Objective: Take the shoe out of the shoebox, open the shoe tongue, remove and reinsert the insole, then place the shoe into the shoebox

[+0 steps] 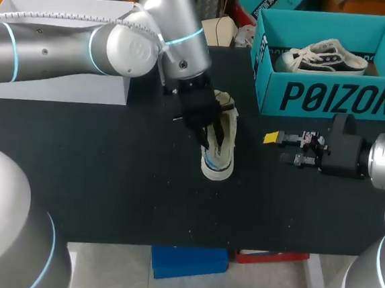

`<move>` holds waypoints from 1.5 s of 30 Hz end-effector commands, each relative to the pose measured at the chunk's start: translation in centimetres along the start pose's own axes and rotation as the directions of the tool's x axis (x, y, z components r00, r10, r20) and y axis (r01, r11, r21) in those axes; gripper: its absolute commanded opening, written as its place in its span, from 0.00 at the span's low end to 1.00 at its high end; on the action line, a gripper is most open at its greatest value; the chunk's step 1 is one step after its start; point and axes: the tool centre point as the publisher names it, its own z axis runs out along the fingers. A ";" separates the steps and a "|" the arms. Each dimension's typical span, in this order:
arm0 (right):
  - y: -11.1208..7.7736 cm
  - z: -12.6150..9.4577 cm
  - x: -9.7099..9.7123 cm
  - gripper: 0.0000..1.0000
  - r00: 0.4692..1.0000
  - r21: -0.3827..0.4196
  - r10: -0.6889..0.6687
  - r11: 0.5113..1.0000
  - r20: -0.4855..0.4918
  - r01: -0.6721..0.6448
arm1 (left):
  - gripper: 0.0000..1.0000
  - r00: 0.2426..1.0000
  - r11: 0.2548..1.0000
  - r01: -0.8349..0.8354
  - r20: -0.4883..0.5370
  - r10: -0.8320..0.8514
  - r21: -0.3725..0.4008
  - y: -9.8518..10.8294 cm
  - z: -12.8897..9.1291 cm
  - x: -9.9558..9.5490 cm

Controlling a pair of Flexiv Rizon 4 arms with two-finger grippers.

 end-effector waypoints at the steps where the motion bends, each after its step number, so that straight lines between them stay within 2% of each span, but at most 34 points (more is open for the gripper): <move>1: 0.1 0.1 0.1 1.00 1.000 0.002 0.001 1.000 0.002 -0.001 | 0.00 0.999 1.000 -0.006 -0.037 0.005 -0.009 -0.6 -0.3 -0.3; 12: 0.1 0.1 0.1 1.00 1.000 0.002 0.001 1.000 0.002 -0.001 | 0.00 0.991 1.000 -0.020 -0.133 0.017 -0.024 -0.3 0.6 0.8; 20: 0.1 0.1 0.1 1.00 1.000 0.002 0.001 1.000 0.002 -0.001 | 0.00 0.989 0.995 -0.067 -0.137 0.057 -0.068 0.4 1.9 0.6; 37: 0.1 0.1 0.1 1.00 1.000 0.002 0.001 1.000 0.002 -0.001 | 0.00 0.976 0.996 -0.075 -0.209 0.064 -0.045 1.9 4.4 2.0; 45: 0.1 0.1 0.1 1.00 1.000 0.002 0.001 1.000 0.002 -0.001 | 0.00 0.978 0.993 -0.099 -0.190 0.086 -0.058 1.9 3.9 1.5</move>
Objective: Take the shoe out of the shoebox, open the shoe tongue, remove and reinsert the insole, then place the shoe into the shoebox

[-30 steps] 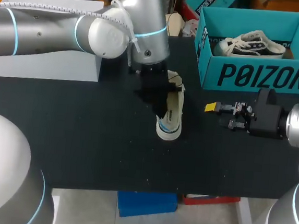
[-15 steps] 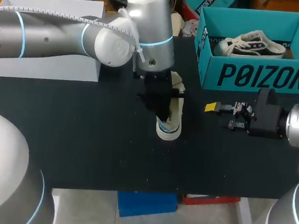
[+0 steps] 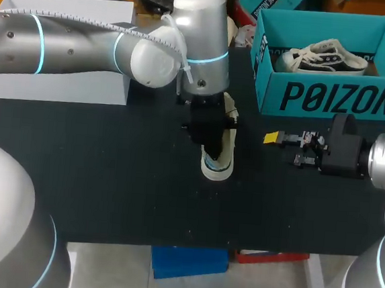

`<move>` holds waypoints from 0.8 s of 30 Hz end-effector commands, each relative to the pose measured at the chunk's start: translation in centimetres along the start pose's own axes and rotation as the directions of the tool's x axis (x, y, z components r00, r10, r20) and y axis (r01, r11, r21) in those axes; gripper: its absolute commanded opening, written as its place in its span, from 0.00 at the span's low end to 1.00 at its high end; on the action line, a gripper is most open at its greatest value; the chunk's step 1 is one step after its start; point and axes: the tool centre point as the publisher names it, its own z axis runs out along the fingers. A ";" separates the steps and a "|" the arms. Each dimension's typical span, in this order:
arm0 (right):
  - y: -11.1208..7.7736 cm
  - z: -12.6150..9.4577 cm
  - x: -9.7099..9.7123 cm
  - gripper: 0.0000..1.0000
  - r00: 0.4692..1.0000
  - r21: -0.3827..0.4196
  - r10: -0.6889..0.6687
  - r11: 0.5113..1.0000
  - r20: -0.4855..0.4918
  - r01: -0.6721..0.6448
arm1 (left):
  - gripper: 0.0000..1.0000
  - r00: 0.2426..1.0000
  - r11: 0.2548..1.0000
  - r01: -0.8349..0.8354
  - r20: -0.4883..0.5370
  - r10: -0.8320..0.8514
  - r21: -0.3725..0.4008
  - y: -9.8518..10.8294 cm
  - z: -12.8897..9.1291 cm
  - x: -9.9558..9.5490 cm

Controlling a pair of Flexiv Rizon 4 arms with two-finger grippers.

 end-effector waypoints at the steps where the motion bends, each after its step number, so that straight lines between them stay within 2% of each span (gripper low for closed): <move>1: 0.1 0.1 0.1 1.00 1.000 0.002 0.001 1.000 0.002 -0.001 | 0.00 1.000 1.000 -0.007 0.009 0.007 -0.007 0.0 0.0 0.2; 9: 0.1 0.1 0.1 1.00 1.000 0.002 0.001 1.000 0.002 -0.001 | 0.00 0.999 0.999 -0.040 -0.013 0.040 -0.036 -1.4 -1.7 0.2; 17: 0.1 0.1 0.1 1.00 1.000 0.002 0.001 1.000 0.002 -0.001 | 0.00 0.998 0.998 -0.044 -0.053 0.042 -0.046 -1.7 -1.6 1.2; 24: 0.1 0.1 0.1 1.00 1.000 0.002 0.001 1.000 0.002 -0.001 | 0.00 0.998 0.999 -0.030 -0.051 0.029 -0.033 -1.8 -0.4 1.9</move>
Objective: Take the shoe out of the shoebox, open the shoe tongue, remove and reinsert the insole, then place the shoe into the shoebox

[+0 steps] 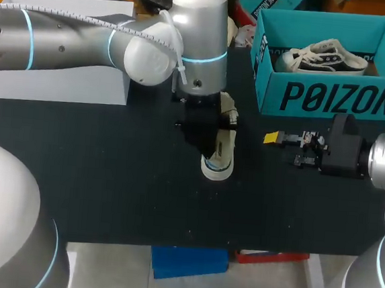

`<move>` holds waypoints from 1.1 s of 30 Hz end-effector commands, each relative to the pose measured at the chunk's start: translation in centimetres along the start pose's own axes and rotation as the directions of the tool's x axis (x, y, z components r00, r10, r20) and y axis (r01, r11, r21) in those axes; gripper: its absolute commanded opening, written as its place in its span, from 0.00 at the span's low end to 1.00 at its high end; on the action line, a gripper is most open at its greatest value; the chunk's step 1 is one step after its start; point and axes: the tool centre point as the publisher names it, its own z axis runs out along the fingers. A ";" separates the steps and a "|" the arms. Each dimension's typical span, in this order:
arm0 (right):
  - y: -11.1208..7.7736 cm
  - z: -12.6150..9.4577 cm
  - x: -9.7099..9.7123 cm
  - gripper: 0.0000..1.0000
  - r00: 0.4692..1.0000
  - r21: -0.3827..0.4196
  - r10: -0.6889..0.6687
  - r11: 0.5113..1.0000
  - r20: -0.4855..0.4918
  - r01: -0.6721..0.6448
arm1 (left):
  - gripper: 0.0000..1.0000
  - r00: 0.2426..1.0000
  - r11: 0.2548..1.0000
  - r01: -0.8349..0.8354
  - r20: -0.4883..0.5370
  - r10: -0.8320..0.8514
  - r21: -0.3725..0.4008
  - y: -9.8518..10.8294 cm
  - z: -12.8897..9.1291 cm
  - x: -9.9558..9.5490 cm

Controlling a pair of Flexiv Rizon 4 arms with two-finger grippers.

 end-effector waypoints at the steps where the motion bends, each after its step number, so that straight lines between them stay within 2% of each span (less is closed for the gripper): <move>1: 0.1 0.1 0.1 1.00 1.000 0.002 0.001 1.000 0.002 -0.001 | 0.00 1.000 1.000 0.005 0.005 -0.005 0.008 0.1 1.3 0.4; 7: 0.1 0.1 0.1 1.00 1.000 0.002 0.001 1.000 0.002 -0.001 | 0.00 1.000 1.000 -0.003 0.009 0.003 0.018 0.4 2.0 -0.3; 15: 0.1 0.1 0.1 1.00 1.000 0.002 0.001 1.000 0.002 -0.001 | 0.00 1.000 1.000 -0.015 0.009 0.015 0.010 0.9 1.5 -0.7; 25: 0.1 0.1 0.1 1.00 1.000 0.002 0.001 1.000 0.002 -0.001 | 0.00 0.999 0.999 -0.031 0.009 0.031 -0.016 1.6 3.2 -1.9; 29: 0.1 0.1 0.1 1.00 1.000 0.002 0.001 1.000 0.002 -0.001 | 0.00 1.000 1.000 -0.014 -0.001 0.014 -0.016 2.2 3.7 -1.7; 33: 0.1 0.1 0.1 1.00 1.000 0.002 0.001 1.000 0.002 -0.001 | 0.00 1.000 1.000 -0.014 0.016 0.014 -0.007 2.1 3.3 -2.0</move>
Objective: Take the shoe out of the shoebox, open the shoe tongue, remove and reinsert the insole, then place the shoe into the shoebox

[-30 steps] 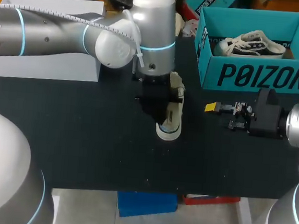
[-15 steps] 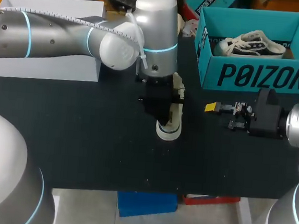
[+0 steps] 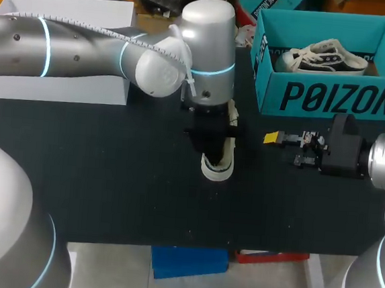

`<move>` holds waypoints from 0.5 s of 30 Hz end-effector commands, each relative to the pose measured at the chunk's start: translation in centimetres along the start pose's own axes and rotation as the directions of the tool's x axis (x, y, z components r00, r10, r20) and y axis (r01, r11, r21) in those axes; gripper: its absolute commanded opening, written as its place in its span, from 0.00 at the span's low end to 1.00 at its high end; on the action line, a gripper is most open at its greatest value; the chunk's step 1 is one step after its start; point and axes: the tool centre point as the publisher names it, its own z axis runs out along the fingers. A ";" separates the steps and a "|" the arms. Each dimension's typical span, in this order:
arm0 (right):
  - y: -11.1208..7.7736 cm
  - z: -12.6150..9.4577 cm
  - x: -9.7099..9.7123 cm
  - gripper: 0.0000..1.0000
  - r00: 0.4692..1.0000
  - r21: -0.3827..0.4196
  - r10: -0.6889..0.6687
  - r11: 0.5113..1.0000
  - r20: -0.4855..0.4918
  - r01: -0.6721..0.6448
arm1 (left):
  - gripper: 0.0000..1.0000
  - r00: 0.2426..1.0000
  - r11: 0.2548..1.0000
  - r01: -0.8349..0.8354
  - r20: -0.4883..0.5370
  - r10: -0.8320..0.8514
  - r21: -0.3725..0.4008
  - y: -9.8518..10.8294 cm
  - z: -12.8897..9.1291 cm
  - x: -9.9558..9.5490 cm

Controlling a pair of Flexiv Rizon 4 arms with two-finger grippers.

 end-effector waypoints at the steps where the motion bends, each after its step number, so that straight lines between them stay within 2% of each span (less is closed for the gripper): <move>1: 0.1 0.1 0.1 1.00 1.000 0.002 0.001 1.000 0.002 -0.001 | 0.00 1.000 1.000 -0.004 0.019 0.003 0.007 0.2 0.0 -0.3; 6: 0.1 0.1 0.1 1.00 1.000 0.002 0.001 1.000 0.002 -0.001 | 0.00 0.996 0.999 0.028 0.080 -0.027 -0.016 -0.1 -3.7 0.0; 11: 0.1 0.1 0.1 1.00 1.000 0.002 0.001 1.000 0.002 -0.001 | 0.00 0.991 0.997 0.029 0.133 -0.020 -0.070 -0.1 -7.7 0.2; 15: 0.1 0.1 0.1 1.00 1.000 0.002 0.001 1.000 0.002 -0.001 | 0.00 0.989 0.996 0.021 0.148 -0.008 -0.084 -0.3 -10.0 0.4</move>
